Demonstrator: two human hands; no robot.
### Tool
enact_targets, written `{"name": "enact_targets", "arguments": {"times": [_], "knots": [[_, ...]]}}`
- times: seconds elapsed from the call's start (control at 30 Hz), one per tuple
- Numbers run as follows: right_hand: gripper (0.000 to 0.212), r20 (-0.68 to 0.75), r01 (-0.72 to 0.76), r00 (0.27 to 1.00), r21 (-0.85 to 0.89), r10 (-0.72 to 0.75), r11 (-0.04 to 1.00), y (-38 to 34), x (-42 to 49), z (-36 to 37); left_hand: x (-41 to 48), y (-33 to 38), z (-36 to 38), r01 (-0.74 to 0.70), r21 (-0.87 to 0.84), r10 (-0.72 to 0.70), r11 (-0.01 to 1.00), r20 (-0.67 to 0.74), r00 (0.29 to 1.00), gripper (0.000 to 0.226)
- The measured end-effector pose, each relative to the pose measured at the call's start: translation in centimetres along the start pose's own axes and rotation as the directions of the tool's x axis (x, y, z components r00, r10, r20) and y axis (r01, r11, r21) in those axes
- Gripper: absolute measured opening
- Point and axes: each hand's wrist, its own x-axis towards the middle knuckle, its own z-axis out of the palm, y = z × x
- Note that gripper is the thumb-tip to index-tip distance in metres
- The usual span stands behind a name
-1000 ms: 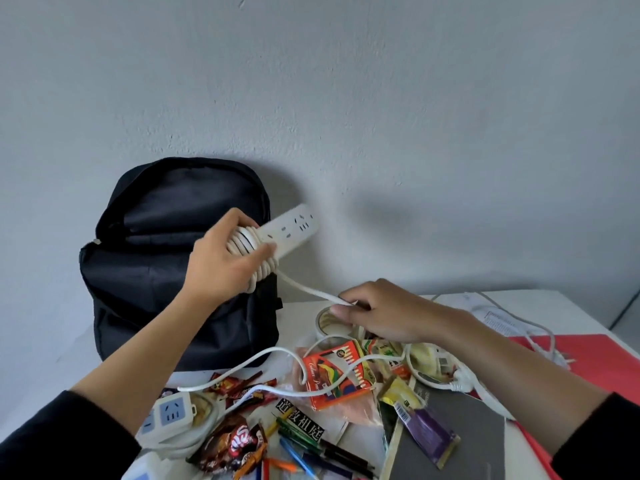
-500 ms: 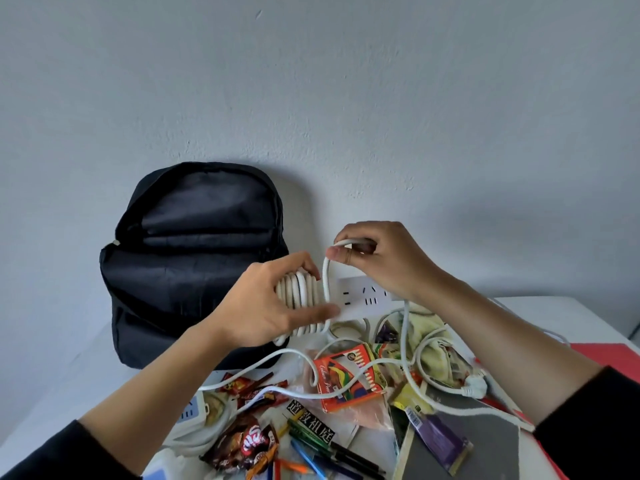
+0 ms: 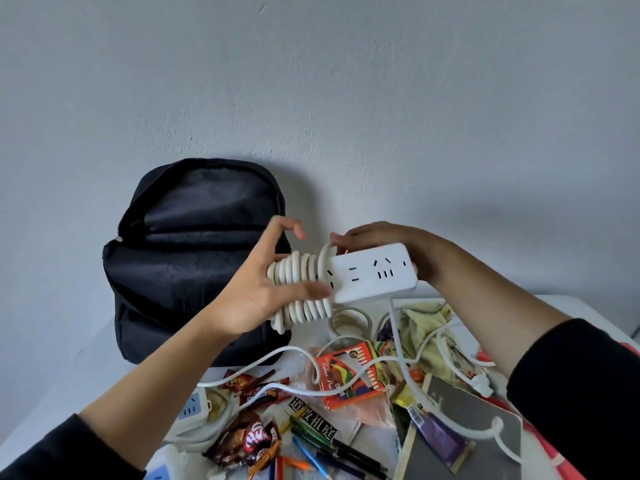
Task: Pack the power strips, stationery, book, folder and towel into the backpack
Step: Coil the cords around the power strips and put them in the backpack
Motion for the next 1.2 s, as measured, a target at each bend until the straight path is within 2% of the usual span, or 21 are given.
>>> {"name": "enact_targets", "arguments": {"times": [0.07,0.1,0.13,0.17,0.23,0.3,0.33,0.4,0.47,0.5,0.53,0.6,0.67,0.73,0.83,0.9,0.97,1.1,1.2], "knots": [[0.030,0.078,-0.078,0.995,0.331,0.055,0.940,0.9,0.5,0.1,-0.1,0.1,0.2,0.005,-0.107,-0.007,0.994,-0.018,1.000,0.072],[0.034,0.089,-0.105,0.994,0.477,0.070,0.873,1.4,0.8,0.3,0.0,0.1,0.5,-0.019,-0.085,0.015,0.996,-0.049,0.999,0.072],[0.034,0.086,-0.102,0.994,0.529,0.067,0.842,1.8,1.2,0.5,0.2,0.1,0.7,-0.047,-0.048,0.042,0.998,-0.101,0.994,0.069],[0.033,0.059,-0.068,0.997,0.460,0.045,0.885,2.2,1.4,1.0,0.5,0.1,0.7,-0.070,-0.025,0.064,0.997,-0.175,0.982,0.064],[0.028,0.011,-0.009,1.000,0.186,0.007,0.983,3.6,1.5,2.2,1.2,0.4,0.1,-0.106,-0.041,0.084,0.993,-0.367,0.926,0.055],[0.025,0.104,-0.089,0.992,0.145,0.075,0.985,5.3,0.8,2.9,1.9,1.1,-1.4,-0.135,-0.038,0.093,0.990,-0.541,0.836,0.042],[0.025,0.160,-0.112,0.984,0.184,0.083,0.976,6.0,0.5,3.0,2.2,1.6,-2.1,-0.130,-0.020,0.095,0.991,-0.579,0.810,0.035],[0.029,0.140,-0.086,0.988,0.154,0.064,0.984,6.3,-0.1,2.9,2.7,1.9,-3.0,-0.078,0.019,0.074,0.997,-0.599,0.797,0.028],[0.031,0.038,-0.009,0.999,-0.075,0.012,0.997,5.3,-0.6,3.1,2.8,1.5,-3.3,0.015,0.179,0.094,0.984,-0.584,0.807,0.031],[0.033,-0.012,0.039,0.999,-0.269,-0.044,0.962,4.6,-1.0,3.3,2.7,1.1,-3.3,0.067,0.278,0.106,0.958,-0.562,0.820,0.033],[0.035,-0.031,0.085,0.993,-0.466,-0.112,0.881,4.0,-1.3,3.4,2.7,0.6,-3.3,0.109,0.345,0.108,0.932,-0.553,0.826,0.035],[0.038,-0.003,0.160,0.973,-0.715,-0.232,0.680,3.1,-2.0,3.8,2.5,-0.4,-3.6,0.160,0.354,0.078,0.922,-0.572,0.816,0.036],[0.036,-0.013,0.217,0.933,-0.777,-0.359,0.591,2.0,-2.7,3.5,2.3,-1.1,-3.7,0.208,0.398,0.057,0.893,-0.561,0.826,0.040],[0.031,-0.025,0.287,0.862,-0.799,-0.507,0.528,0.7,-2.7,2.9,2.0,-1.9,-3.6,0.237,0.508,0.056,0.828,-0.497,0.866,0.043],[0.029,-0.004,0.356,0.780,-0.819,-0.626,0.449,-0.2,-2.2,2.4,1.1,-2.0,-2.9,0.172,0.637,0.063,0.752,-0.329,0.942,0.046],[0.020,-0.026,0.433,0.736,-0.750,-0.677,0.500,-0.5,-2.0,2.1,0.5,-1.4,-2.0,0.046,0.651,0.085,0.758,-0.168,0.982,0.047],[0.014,-0.067,0.505,0.726,-0.625,-0.685,0.596,-1.0,-1.9,1.7,0.2,-0.6,-1.1,-0.062,0.598,0.113,0.799,-0.048,0.993,0.045],[0.016,-0.069,0.515,0.811,-0.384,-0.581,0.766,-1.9,-1.9,1.2,0.4,0.6,-0.3,-0.111,0.411,0.131,0.905,-0.020,0.991,0.044],[0.022,-0.092,0.385,0.907,-0.215,-0.411,0.898,-2.1,-1.6,0.9,0.7,0.6,-0.6,-0.124,0.340,0.142,0.932,-0.027,0.990,0.039]]}}
